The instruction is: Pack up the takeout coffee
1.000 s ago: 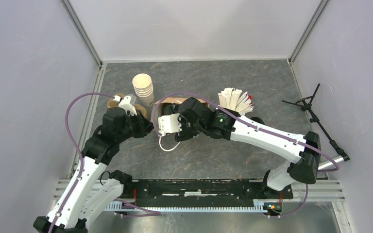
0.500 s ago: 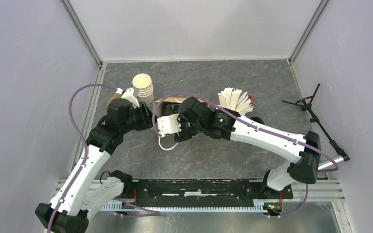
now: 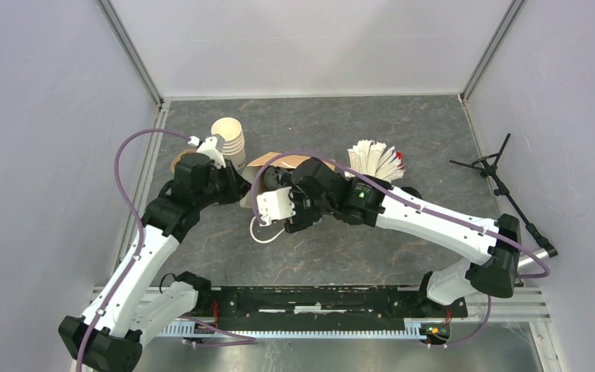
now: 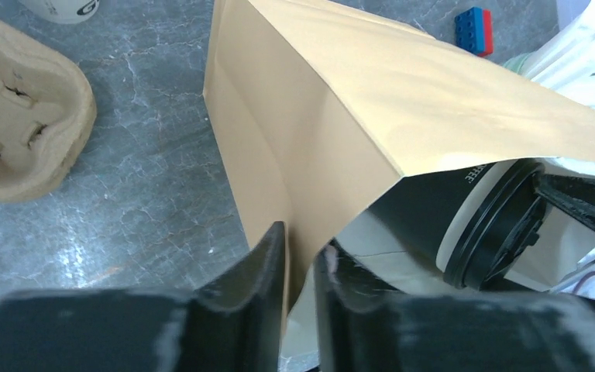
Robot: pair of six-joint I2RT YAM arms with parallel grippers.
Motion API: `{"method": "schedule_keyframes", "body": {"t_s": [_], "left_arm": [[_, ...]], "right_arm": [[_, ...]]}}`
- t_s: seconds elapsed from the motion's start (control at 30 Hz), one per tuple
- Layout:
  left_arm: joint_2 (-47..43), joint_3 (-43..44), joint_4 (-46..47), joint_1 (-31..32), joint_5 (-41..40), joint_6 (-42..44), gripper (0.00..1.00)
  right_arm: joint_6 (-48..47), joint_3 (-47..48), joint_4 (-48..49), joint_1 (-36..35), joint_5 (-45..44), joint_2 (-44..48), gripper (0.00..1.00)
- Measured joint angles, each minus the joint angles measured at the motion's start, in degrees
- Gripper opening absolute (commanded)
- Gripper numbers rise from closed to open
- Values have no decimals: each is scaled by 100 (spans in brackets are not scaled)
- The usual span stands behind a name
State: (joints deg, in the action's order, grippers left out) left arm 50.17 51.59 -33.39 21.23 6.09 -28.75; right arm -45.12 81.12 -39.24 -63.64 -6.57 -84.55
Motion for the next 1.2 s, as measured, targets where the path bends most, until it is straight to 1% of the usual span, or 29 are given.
{"method": "schedule_keyframes", "body": {"t_s": [0.07,0.13,0.17,0.33,0.47,0.7,0.87,1.0,1.07,1.17,1.2], "left_arm": [[26,0,37,2,7,61,9],[35,0,66,2,31,118,4],[35,0,70,0,46,129,2],[-26,0,59,2,151,133,2],[-256,-48,42,2,179,114,2],[-684,-138,-229,0,-22,52,2],[-1095,-470,-269,2,-26,17,2],[-1255,-640,-317,2,52,4,5],[-1270,-664,-299,2,105,2,8],[-1246,-667,-289,2,197,-63,17],[-1237,-667,-289,2,219,-79,22]], "right_arm": [[-24,-2,-72,0,13,20,87],[-46,-2,-125,0,4,22,87],[-61,-2,-149,0,0,22,87],[-83,20,-299,0,-59,22,86],[-133,160,-444,-42,-57,22,86],[-278,234,-562,-275,-15,20,86],[-210,219,-546,-396,-389,13,87],[-160,72,-409,-398,-846,13,86],[-162,7,-402,-398,-977,13,87],[-162,-120,-337,-398,-1102,13,86],[-162,-166,-330,-398,-1141,7,86]]}}
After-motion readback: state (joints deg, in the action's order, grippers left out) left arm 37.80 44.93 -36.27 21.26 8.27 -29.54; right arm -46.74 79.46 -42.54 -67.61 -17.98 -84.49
